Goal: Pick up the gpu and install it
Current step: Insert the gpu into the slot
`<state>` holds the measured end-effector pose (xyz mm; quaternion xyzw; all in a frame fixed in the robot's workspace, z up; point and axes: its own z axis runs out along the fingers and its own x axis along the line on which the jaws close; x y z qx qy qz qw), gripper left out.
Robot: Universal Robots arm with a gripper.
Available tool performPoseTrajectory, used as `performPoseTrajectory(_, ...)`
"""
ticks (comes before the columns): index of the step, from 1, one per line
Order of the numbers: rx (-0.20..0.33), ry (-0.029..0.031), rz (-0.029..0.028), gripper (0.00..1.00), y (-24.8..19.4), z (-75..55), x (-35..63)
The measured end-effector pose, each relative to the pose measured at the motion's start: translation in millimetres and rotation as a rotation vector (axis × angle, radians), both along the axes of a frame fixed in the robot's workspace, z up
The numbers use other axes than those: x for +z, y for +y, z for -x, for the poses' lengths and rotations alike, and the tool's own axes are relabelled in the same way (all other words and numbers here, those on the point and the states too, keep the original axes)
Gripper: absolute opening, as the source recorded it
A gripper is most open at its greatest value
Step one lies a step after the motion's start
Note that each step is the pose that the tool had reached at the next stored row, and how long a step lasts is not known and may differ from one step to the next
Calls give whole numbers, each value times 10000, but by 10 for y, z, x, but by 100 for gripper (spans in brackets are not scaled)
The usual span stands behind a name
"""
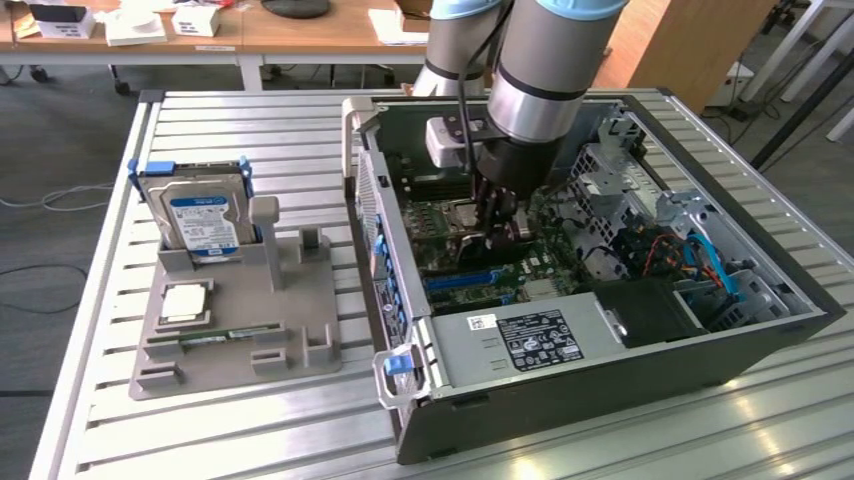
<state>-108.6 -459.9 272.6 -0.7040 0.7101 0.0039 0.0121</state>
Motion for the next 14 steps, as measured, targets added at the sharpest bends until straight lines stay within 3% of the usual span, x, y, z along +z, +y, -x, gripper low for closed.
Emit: performPoseTrajectory(14, 0, -1, 0, 27, 0, 18, -40)
